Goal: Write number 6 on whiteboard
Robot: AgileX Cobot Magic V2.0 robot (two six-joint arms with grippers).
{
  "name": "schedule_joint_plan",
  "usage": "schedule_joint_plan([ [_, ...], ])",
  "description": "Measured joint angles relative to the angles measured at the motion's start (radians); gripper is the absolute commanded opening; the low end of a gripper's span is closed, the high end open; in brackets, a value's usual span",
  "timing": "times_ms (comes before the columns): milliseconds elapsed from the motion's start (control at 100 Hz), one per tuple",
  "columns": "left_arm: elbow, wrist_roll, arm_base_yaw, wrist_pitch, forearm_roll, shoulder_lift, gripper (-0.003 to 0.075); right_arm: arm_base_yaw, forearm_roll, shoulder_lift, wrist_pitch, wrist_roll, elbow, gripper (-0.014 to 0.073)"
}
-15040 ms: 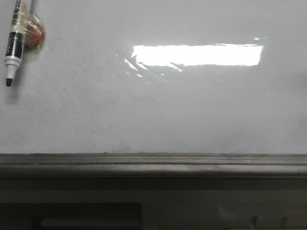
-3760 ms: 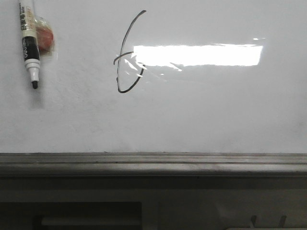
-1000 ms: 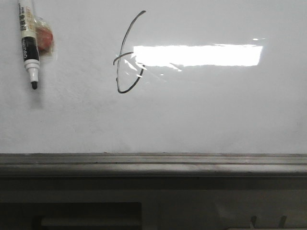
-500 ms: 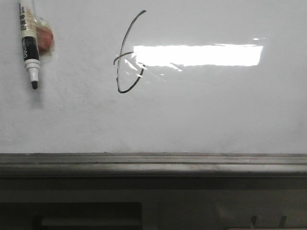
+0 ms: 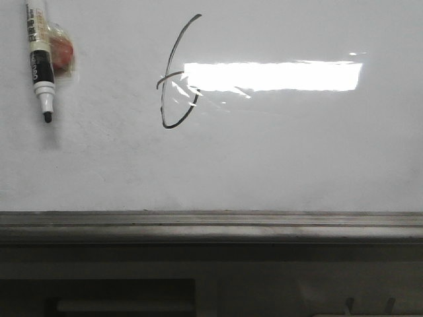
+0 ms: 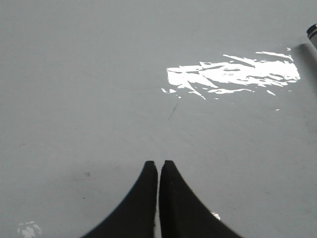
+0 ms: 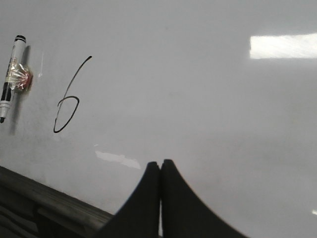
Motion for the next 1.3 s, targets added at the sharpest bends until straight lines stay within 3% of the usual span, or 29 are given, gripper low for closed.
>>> schedule_joint_plan([
  [170, 0.0, 0.0, 0.0, 0.002, 0.0, 0.0, -0.002, -0.027, -0.211, 0.0, -0.088, 0.092, 0.02, -0.0066],
  [500, 0.0, 0.0, 0.0, 0.004, 0.0, 0.0, -0.002, -0.287, -0.682, -0.05, -0.117, 0.437, 0.13, -0.0066],
  [690, 0.0, 0.0, 0.0, 0.004, 0.0, 0.0, -0.002, -0.341, -0.735, -0.098, -0.099, 0.466, 0.13, -0.0066],
  [1300, 0.0, 0.0, 0.0, 0.004, 0.0, 0.0, -0.002, -0.342, -0.753, -0.1, -0.085, 0.469, 0.13, -0.0066],
])
